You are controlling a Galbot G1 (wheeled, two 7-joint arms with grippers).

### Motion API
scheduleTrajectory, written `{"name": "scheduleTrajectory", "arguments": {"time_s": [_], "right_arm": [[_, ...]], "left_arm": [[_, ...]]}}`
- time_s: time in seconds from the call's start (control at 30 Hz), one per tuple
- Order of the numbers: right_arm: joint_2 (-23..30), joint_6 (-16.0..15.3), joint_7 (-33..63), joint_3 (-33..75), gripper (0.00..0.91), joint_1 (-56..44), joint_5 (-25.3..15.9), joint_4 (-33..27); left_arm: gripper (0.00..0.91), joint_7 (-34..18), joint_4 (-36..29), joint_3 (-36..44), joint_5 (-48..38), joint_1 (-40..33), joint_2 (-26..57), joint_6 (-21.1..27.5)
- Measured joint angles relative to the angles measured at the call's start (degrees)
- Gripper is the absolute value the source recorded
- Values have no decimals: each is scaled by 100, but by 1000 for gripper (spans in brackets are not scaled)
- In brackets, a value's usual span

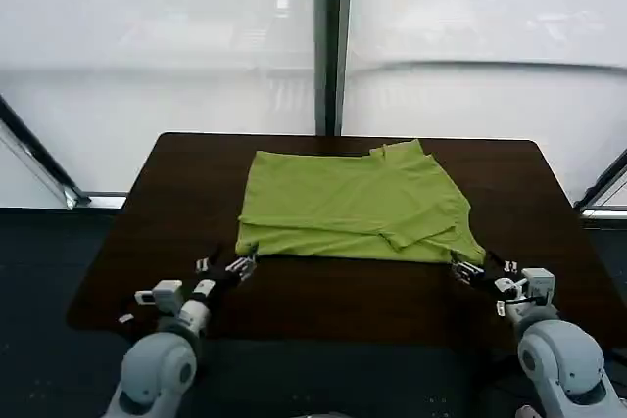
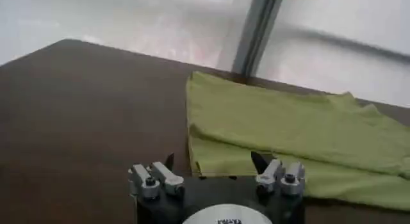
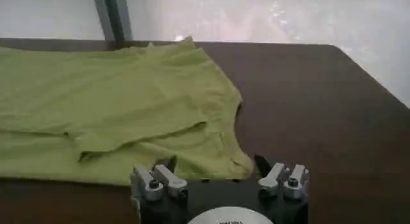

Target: Fold and organize the clothes.

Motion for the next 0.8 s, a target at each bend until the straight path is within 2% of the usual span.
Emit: {"name": "scheduleTrajectory", "arguments": {"time_s": [0.07, 0.1, 0.13, 0.2, 0.3, 0.33, 0.4, 0.43, 0.47, 0.57, 0.8], "right_arm": [[-6, 0, -12, -27, 692, 33, -16, -17], [-8, 0, -20, -34, 624, 42, -20, -22], [-8, 0, -28, -44, 595, 51, -34, -30], [-8, 2, -35, -57, 371, 59, -72, -39], [-8, 10, -37, -59, 205, 21, -75, -28], [-8, 15, -37, -58, 98, 5, -75, -21], [-8, 20, -38, -46, 78, -21, -75, 0], [-8, 20, -38, -39, 68, -33, -73, 11], [-9, 20, -38, -29, 59, -56, -70, 35], [-16, 20, -27, 6, 10, -129, -49, 113], [-23, 10, 79, 72, 10, -336, 82, 344]], "left_arm": [[722, -1, 54, 0, 0, -7, -23, -4], [624, -1, 75, 0, 1, -9, -32, -7], [566, -1, 88, -2, 2, -10, -35, -8], [322, -3, 110, -2, 6, -10, -40, -9], [146, -7, 131, -6, 8, -13, -41, -11], [137, -10, 135, -10, 7, -13, -40, -11], [127, -14, 138, -14, 5, -8, -37, -11], [88, -15, 142, -15, 5, -6, -32, -11], [0, -15, 147, -16, 4, -5, -31, -11], [0, -14, 152, -16, 4, -2, -28, -9], [0, -14, 98, -28, 52, 54, 4, 6]]}}
